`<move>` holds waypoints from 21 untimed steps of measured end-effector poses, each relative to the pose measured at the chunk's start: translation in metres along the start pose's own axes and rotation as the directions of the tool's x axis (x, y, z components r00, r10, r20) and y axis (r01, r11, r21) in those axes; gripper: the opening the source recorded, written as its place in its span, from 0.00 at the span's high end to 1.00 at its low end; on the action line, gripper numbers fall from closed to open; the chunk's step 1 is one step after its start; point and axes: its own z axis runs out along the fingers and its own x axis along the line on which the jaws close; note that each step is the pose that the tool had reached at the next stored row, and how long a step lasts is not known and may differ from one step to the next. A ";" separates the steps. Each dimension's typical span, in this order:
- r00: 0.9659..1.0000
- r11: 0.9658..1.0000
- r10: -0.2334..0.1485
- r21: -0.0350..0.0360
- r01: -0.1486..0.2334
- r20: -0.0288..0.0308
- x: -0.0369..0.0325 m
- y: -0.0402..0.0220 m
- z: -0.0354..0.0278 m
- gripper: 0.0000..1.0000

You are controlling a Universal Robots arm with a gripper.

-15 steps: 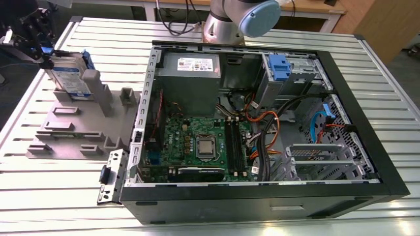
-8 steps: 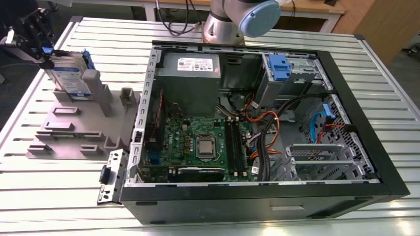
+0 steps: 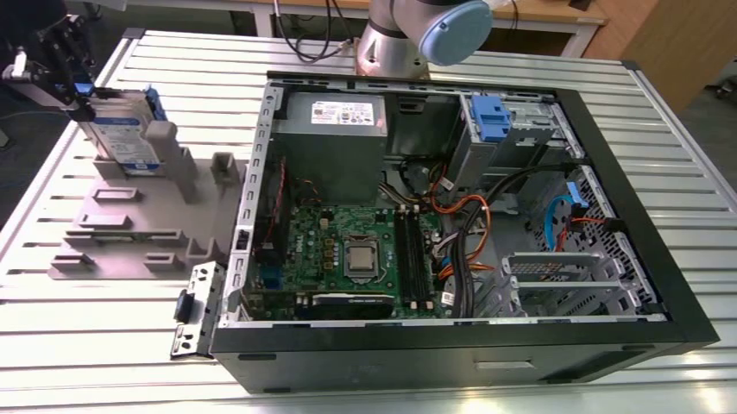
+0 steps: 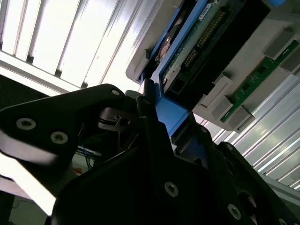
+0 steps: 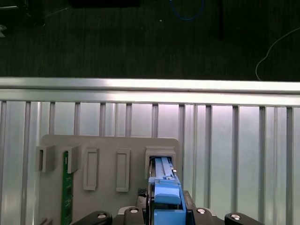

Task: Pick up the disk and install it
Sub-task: 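Pick up the disk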

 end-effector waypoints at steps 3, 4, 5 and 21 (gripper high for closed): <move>1.000 1.000 -0.007 0.000 0.007 0.000 0.0000 0.0000 0.0000 0.62; 1.000 1.000 -0.008 0.000 0.008 0.000 0.0000 0.0000 0.0000 0.62; 1.000 1.000 -0.009 0.000 0.009 0.000 0.0000 0.0000 0.0000 0.62; 0.997 0.997 0.080 -0.002 -0.080 0.000 0.0000 0.0000 0.0006 0.62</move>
